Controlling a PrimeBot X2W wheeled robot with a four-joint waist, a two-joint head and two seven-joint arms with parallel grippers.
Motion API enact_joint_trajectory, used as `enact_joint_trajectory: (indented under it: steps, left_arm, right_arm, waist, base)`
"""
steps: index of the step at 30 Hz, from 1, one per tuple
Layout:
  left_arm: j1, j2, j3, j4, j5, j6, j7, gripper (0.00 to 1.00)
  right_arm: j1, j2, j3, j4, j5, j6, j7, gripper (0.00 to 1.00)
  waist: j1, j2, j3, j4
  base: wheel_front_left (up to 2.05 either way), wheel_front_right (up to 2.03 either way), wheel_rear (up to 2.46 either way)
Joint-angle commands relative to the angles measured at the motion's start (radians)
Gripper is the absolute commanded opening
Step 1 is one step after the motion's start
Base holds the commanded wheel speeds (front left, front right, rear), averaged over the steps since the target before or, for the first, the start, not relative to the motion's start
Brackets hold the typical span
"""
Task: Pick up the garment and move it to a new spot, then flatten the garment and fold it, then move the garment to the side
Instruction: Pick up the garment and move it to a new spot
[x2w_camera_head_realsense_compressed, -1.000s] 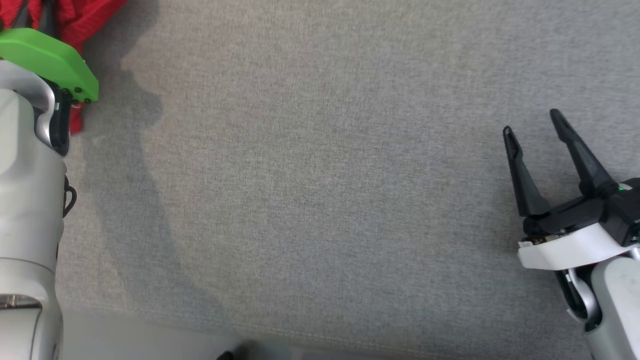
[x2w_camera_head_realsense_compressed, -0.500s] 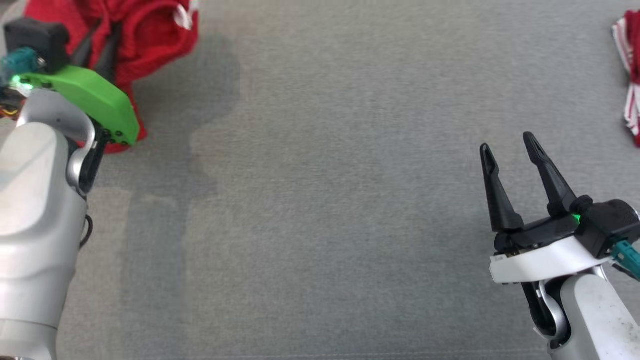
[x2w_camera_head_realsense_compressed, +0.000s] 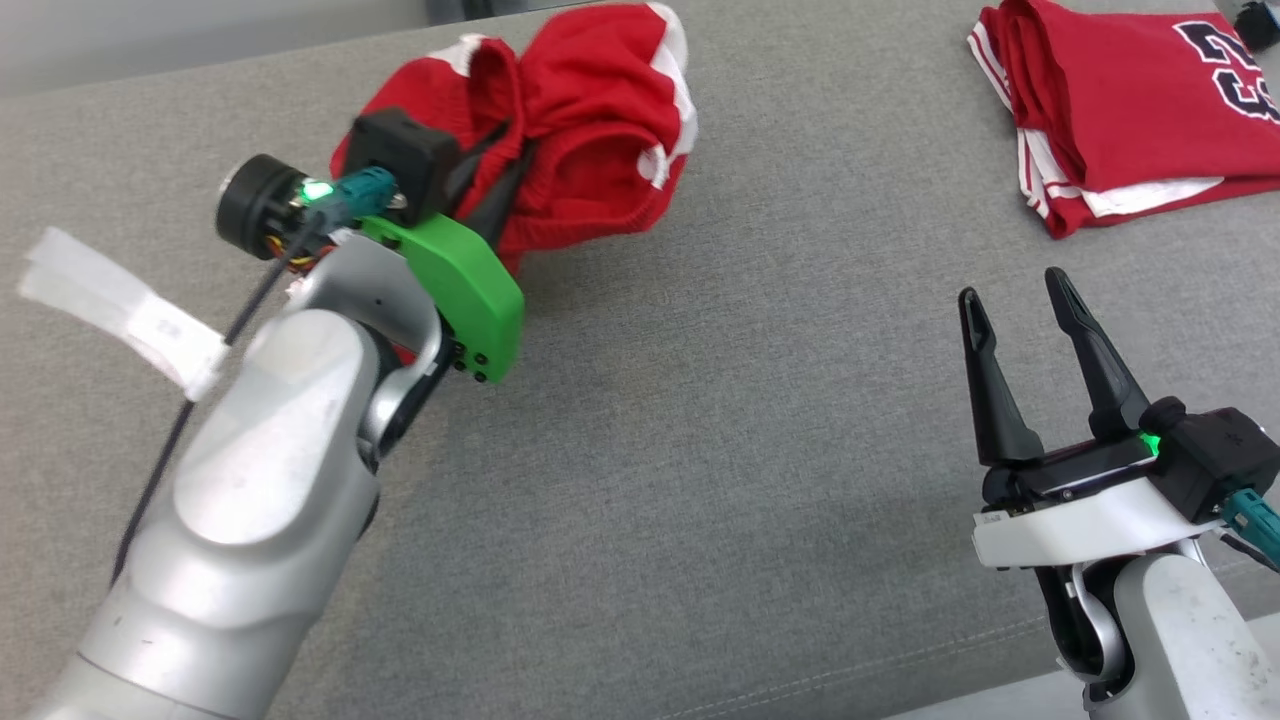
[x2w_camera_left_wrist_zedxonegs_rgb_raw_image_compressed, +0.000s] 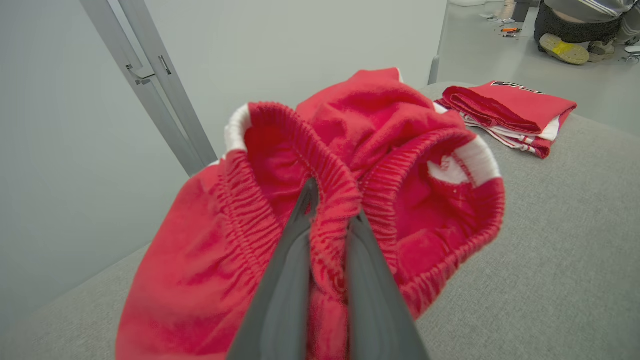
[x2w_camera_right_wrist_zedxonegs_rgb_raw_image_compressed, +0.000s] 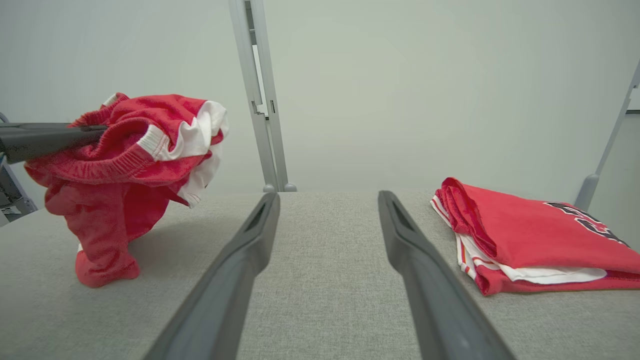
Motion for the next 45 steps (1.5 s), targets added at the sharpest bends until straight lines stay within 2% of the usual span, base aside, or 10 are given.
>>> enact_joint_trajectory:
  steps: [1,13,14,15,16,22,32,38,43,45]
  left_arm:
    - [0.015,-0.009,-0.021,0.016,0.015,0.002,0.002,0.00]
    - [-0.019,-0.108,-0.175,0.290,0.065,-0.011,-0.121,0.00]
    - [-0.023,-0.112,-0.175,0.307,0.069,-0.006,-0.139,0.11]
    - [-0.024,-0.119,-0.177,0.326,0.073,0.002,-0.162,0.85]
    - [-0.023,-0.126,-0.176,0.334,0.075,0.007,-0.186,1.00]
    - [0.032,-0.158,-0.143,0.349,0.031,0.037,-0.331,1.00]
    - [0.287,-0.130,-0.032,0.174,-0.031,0.176,-0.419,1.00]
    - [0.497,-0.107,0.072,-0.024,0.024,0.264,-0.422,1.00]
    - [0.678,-0.134,0.207,-0.189,0.112,0.293,-0.422,1.00]
    - [0.744,-0.154,0.243,-0.232,0.142,0.280,-0.421,1.00]
  right_arm:
    - [-0.015,0.001,-0.005,-0.006,-0.001,0.000,0.000,1.00]
    - [-0.058,-0.002,-0.001,-0.016,-0.007,0.000,0.000,1.00]
    - [-0.057,-0.001,-0.001,-0.015,-0.008,0.000,0.000,1.00]
    - [-0.055,0.001,-0.002,-0.013,-0.009,0.000,0.000,1.00]
    - [-0.051,0.002,-0.003,-0.011,-0.009,0.000,0.000,1.00]
    - [-0.014,0.005,0.011,0.007,0.001,0.000,0.000,1.00]
    - [0.055,0.033,0.020,0.057,-0.013,0.000,0.000,1.00]
    - [0.107,0.046,0.007,0.076,-0.021,0.000,0.000,1.00]
    - [0.154,0.050,0.001,0.092,-0.024,0.000,0.000,1.00]
    - [0.177,0.053,-0.006,0.094,-0.019,0.000,0.000,1.00]
  waist:
    - [0.0000,-0.0001,0.041,-0.028]
    - [0.0000,-0.0001,0.149,-0.028]
    - [0.0000,-0.0001,0.148,-0.027]
    - [0.0000,-0.0001,0.144,-0.024]
    - [0.0000,-0.0001,0.138,-0.020]
    - [0.0000,-0.0001,0.052,0.015]
    - [0.0000,-0.0001,-0.127,0.093]
    - [0.0000,-0.0001,-0.187,0.140]
    - [0.0000,-0.0001,-0.231,0.165]
    - [0.0000,-0.0001,-0.249,0.175]
  base:
    - [0.00,0.00,0.00]
    - [0.00,0.00,0.00]
    - [0.00,0.00,0.00]
    - [0.00,0.00,0.00]
    - [0.00,0.00,0.00]
    - [0.00,0.00,0.00]
    - [0.00,0.00,0.00]
    - [0.00,0.00,0.00]
    - [0.00,0.00,0.00]
    - [0.00,0.00,0.00]
